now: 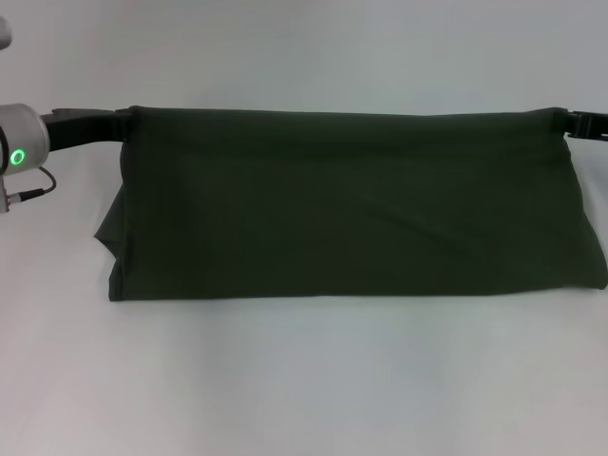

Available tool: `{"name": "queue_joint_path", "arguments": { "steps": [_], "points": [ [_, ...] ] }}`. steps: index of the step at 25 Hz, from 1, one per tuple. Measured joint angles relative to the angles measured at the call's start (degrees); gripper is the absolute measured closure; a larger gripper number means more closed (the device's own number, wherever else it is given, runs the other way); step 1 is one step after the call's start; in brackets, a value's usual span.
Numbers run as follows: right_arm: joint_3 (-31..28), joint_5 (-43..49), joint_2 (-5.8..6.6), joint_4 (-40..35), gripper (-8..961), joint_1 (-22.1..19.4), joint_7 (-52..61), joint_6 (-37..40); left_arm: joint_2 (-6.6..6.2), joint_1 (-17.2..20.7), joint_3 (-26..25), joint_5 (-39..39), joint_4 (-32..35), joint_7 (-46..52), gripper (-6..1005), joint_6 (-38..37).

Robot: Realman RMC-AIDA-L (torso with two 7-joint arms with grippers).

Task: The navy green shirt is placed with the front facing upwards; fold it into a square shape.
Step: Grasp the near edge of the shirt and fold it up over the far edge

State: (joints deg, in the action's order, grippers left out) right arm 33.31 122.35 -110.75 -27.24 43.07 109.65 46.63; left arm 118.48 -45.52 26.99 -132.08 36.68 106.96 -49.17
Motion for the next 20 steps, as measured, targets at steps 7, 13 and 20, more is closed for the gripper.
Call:
{"name": "queue_joint_path", "arguments": {
  "steps": [7, 13, 20],
  "points": [
    [0.7, 0.2, -0.75, 0.6, 883, 0.6, -0.7, -2.4, 0.13, -0.5, 0.0, 0.0, -1.2, 0.0, 812, 2.5],
    [4.6, 0.3, -1.62, 0.5, 856, 1.1, -1.5, -6.3, 1.44, -0.8, 0.0, 0.0, -1.2, 0.1, 800, 6.7],
    [4.9, 0.0, -2.40, -0.2, 595, 1.1, -1.5, -11.7, 2.44, -0.6, -0.1, 0.4, -0.9, 0.7, 673, 10.9]
  ]
}}
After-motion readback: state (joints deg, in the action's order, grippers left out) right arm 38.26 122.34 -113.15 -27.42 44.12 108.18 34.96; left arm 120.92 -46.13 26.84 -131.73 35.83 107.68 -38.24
